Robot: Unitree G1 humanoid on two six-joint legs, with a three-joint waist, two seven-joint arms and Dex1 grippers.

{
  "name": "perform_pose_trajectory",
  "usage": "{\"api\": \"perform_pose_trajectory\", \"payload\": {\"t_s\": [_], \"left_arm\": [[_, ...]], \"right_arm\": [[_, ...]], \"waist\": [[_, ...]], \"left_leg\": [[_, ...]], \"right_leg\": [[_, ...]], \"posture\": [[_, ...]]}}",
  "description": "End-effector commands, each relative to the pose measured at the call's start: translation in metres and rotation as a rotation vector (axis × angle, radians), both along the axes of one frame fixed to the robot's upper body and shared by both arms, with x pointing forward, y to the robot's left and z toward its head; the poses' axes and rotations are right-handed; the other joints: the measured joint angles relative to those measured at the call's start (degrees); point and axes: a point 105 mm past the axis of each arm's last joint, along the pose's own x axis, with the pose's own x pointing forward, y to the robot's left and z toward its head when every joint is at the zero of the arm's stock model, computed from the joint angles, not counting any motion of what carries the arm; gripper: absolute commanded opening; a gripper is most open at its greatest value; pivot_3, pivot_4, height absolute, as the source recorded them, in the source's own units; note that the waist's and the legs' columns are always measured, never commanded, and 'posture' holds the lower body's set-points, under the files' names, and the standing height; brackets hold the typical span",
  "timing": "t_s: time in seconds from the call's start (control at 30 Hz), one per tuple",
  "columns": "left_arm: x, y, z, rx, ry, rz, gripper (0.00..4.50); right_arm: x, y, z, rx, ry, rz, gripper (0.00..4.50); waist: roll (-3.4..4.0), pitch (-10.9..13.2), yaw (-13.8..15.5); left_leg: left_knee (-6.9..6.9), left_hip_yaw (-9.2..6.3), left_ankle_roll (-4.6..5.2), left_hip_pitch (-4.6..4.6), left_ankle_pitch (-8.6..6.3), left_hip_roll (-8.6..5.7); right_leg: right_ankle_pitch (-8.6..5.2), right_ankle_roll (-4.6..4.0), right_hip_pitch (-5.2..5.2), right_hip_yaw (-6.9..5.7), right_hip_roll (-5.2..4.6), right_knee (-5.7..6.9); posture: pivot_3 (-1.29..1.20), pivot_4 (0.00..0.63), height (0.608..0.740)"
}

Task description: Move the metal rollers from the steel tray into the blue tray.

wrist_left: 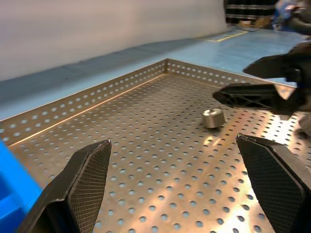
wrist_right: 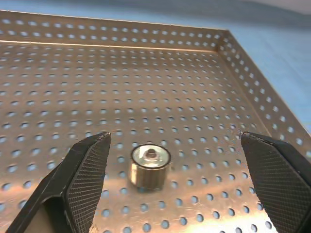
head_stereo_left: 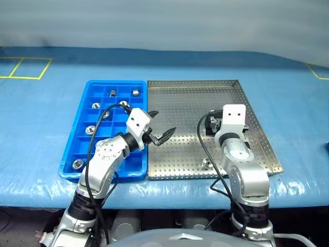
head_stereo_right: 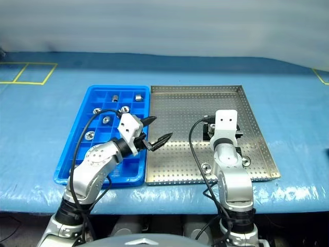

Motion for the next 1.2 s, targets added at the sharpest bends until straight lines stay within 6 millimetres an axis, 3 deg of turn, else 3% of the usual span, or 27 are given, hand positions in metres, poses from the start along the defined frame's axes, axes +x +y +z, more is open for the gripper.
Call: {"api": "perform_pose_trajectory", "payload": {"t_s": [0.03, 0.37, 0.63, 0.73, 0.97, 1.07, 1.2], "left_arm": [[-0.009, -0.011, 0.004, -0.017, 0.002, -0.091, 4.49], [-0.029, -0.026, -0.006, -0.048, 0.076, -0.145, 4.49], [-0.033, -0.027, -0.006, -0.062, 0.085, -0.130, 4.49], [-0.034, -0.026, -0.006, -0.061, 0.083, -0.124, 4.50], [-0.033, -0.024, -0.006, -0.067, 0.086, -0.099, 4.50], [-0.030, -0.020, -0.004, -0.083, 0.078, -0.060, 4.50], [-0.019, -0.003, 0.002, -0.096, 0.040, 0.060, 4.50]], "right_arm": [[0.010, -0.007, 0.005, 0.049, -0.035, -0.049, 4.50], [0.040, 0.003, -0.010, 0.114, 0.000, -0.053, 4.50], [0.046, 0.006, -0.035, 0.131, 0.068, -0.049, 4.50], [0.046, 0.005, -0.041, 0.136, 0.081, -0.052, 3.88], [0.043, 0.010, -0.040, 0.133, 0.083, -0.030, 1.70], [0.042, 0.020, -0.030, 0.120, 0.057, 0.018, 1.72], [0.043, 0.049, -0.001, 0.107, -0.011, 0.188, 1.72]], "waist": [[0.01, -0.01, -0.43], [0.06, -0.03, -0.63], [0.12, -0.06, -0.47], [0.13, -0.07, -0.46], [0.16, -0.08, -0.43], [0.17, -0.07, -0.41], [0.28, -0.01, -0.41]], "left_leg": [[0.00, 0.01, 0.00, 0.00, 0.00, 0.01], [0.00, 0.11, 0.03, 0.02, -0.01, 0.04], [0.01, 0.11, 0.05, 0.02, 0.00, 0.08], [0.00, 0.11, 0.05, 0.03, 0.00, 0.06], [0.00, 0.11, 0.05, 0.04, 0.00, 0.07], [0.00, 0.11, 0.05, 0.04, 0.00, 0.07], [0.00, 0.12, 0.05, 0.03, 0.00, 0.10]], "right_leg": [[0.00, 0.01, 0.00, 0.03, 0.00, 0.01], [0.07, 0.11, -0.03, 0.21, -0.03, 0.03], [0.08, 0.12, -0.03, 0.23, -0.08, 0.05], [0.08, 0.12, -0.02, 0.23, -0.07, 0.06], [0.08, 0.12, -0.03, 0.24, -0.06, 0.08], [0.08, 0.12, -0.03, 0.24, -0.07, 0.08], [0.08, 0.12, -0.07, 0.26, -0.06, 0.12]], "posture": [[0.01, 0.150, 0.740], [0.02, 0.150, 0.740], [0.06, 0.150, 0.740], [0.06, 0.150, 0.740], [0.07, 0.150, 0.740], [0.07, 0.150, 0.740], [0.12, 0.150, 0.740]]}}
